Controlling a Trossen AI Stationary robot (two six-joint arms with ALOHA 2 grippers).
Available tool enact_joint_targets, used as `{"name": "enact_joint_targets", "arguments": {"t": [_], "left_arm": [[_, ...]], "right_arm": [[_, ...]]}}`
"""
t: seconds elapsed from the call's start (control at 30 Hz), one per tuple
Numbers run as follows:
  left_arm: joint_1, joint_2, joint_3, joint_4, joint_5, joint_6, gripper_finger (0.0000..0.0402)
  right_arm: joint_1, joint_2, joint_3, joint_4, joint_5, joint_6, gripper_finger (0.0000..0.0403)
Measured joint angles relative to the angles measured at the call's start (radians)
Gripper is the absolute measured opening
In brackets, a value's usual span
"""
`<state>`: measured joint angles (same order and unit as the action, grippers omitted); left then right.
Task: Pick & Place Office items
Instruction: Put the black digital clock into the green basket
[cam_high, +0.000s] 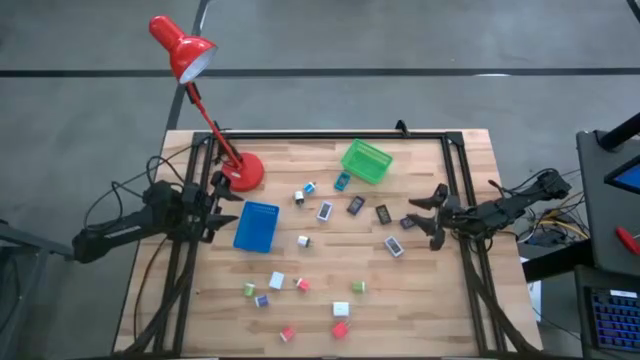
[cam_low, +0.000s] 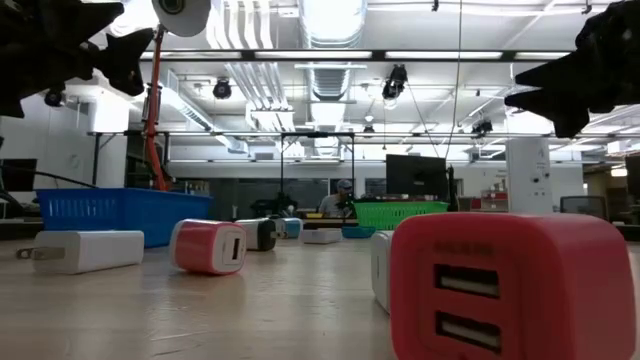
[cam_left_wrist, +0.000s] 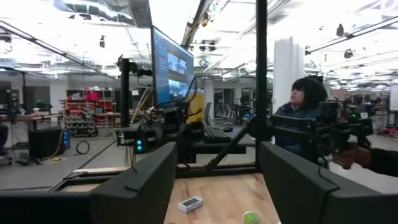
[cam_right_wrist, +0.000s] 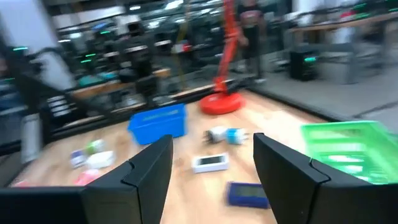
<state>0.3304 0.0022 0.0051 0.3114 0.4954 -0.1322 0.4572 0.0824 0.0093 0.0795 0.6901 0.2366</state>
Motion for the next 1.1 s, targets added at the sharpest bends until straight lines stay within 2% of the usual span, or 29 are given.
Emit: {"name": "enact_joint_targets", "arguments": {"t": [0.23, 0.5, 0.73, 0.97, 1.1], "left_arm": [[-0.001, 0.056, 0.000, -0.180, -0.010, -0.014, 0.0234], [-0.001, 0.155, 0.000, -0.148, -0.026, 0.004, 0.0234], [-0.001, 0.212, 0.000, -0.147, -0.095, 0.046, 0.0234], [-0.001, 0.234, 0.000, -0.146, -0.130, 0.070, 0.0234], [-0.001, 0.234, 0.000, -0.121, -0.145, 0.077, 0.0234]], "right_arm": [[0.001, 0.063, 0.000, 0.010, -0.098, 0.024, 0.0217], [-0.005, 0.218, 0.000, 0.161, -0.009, -0.033, 0.0217], [-0.076, 0.387, 0.000, 0.329, -0.016, -0.056, 0.0217], [-0.224, 0.551, 0.000, 0.419, -0.159, 0.012, 0.0217], [-0.298, 0.633, 0.060, 0.367, -0.240, 0.036, 0.0217]]}}
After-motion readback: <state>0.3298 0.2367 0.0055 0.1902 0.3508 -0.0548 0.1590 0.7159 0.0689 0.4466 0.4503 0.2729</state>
